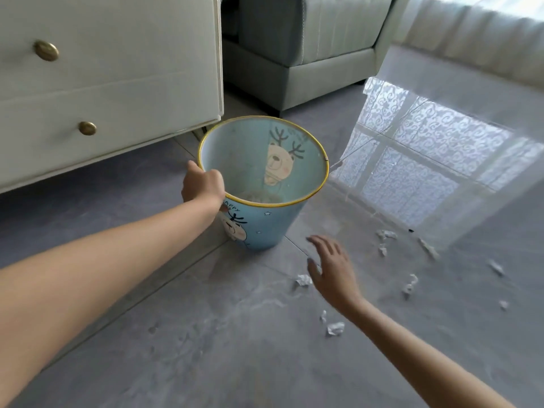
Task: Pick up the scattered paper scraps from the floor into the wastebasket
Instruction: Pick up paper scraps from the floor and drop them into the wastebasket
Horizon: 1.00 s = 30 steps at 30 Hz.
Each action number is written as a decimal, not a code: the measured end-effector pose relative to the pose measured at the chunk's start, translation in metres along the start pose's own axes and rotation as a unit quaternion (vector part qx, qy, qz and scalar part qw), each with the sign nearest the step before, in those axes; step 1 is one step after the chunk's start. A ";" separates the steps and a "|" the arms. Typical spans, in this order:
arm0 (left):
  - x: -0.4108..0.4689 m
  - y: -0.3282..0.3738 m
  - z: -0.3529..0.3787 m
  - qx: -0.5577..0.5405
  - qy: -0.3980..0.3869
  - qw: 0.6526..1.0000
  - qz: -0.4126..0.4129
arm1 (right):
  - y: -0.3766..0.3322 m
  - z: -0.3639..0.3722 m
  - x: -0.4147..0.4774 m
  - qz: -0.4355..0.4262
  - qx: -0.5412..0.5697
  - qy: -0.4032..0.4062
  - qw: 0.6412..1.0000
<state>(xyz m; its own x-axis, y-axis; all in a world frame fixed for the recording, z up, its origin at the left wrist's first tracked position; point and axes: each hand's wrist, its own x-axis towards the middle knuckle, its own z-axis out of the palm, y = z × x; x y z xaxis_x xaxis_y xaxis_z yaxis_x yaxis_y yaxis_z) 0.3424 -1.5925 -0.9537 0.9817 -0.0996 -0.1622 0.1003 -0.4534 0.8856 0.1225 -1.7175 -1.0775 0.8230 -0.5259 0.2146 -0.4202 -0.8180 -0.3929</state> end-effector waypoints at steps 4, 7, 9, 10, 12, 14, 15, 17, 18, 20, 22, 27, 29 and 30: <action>-0.015 0.009 0.014 0.008 -0.029 0.999 0.012 | 0.006 0.060 -0.047 -0.135 -0.171 -0.199 0.955; -0.024 0.011 0.019 0.003 -0.029 0.999 0.016 | 0.013 0.067 -0.027 -0.094 -0.197 -0.218 0.951; -0.029 0.008 0.020 0.004 -0.020 1.000 0.013 | 0.032 0.066 -0.012 -0.026 -0.200 -0.214 0.956; -0.031 0.006 0.019 0.007 -0.014 1.000 0.010 | 0.041 0.062 -0.006 0.004 -0.202 -0.215 0.955; -0.035 0.001 0.016 0.009 0.001 1.000 0.002 | 0.058 0.052 -0.005 0.055 -0.166 -0.215 0.961; -0.036 -0.004 0.012 -0.009 0.015 1.000 -0.007 | 0.072 0.042 -0.011 0.070 -0.136 -0.208 0.966; -0.036 -0.006 0.010 -0.020 0.015 1.000 -0.012 | 0.077 0.038 -0.015 0.073 -0.119 -0.199 0.970; -0.038 -0.010 0.007 -0.024 0.011 0.999 -0.019 | 0.084 0.032 -0.026 0.076 -0.065 -0.180 0.979; -0.040 -0.011 0.007 -0.023 0.006 1.000 -0.019 | 0.086 0.029 -0.032 0.079 -0.030 -0.168 0.982; -0.044 -0.013 0.007 -0.020 -0.004 1.000 -0.012 | 0.085 0.026 -0.051 0.079 0.016 -0.152 0.985; -0.049 -0.013 0.006 -0.004 -0.013 1.000 0.006 | 0.077 0.026 -0.073 0.040 0.013 -0.155 0.987; -0.057 -0.009 0.009 0.002 -0.046 0.998 0.035 | 0.064 0.017 -0.105 -0.023 0.023 -0.149 0.988; -0.060 -0.010 0.010 0.003 -0.051 0.998 0.041 | 0.064 0.012 -0.110 -0.025 0.007 -0.086 0.996; -0.060 -0.010 0.011 0.002 -0.052 0.998 0.042 | 0.065 0.010 -0.109 -0.021 -0.016 -0.057 0.998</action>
<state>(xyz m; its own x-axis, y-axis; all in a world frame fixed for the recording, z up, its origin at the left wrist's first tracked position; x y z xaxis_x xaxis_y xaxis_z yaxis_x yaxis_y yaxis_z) 0.2809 -1.5914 -0.9575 0.9646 -0.2285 -0.1317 0.0177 -0.4425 0.8966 0.0096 -1.7107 -1.1354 0.8774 -0.4625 0.1274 -0.3947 -0.8469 -0.3564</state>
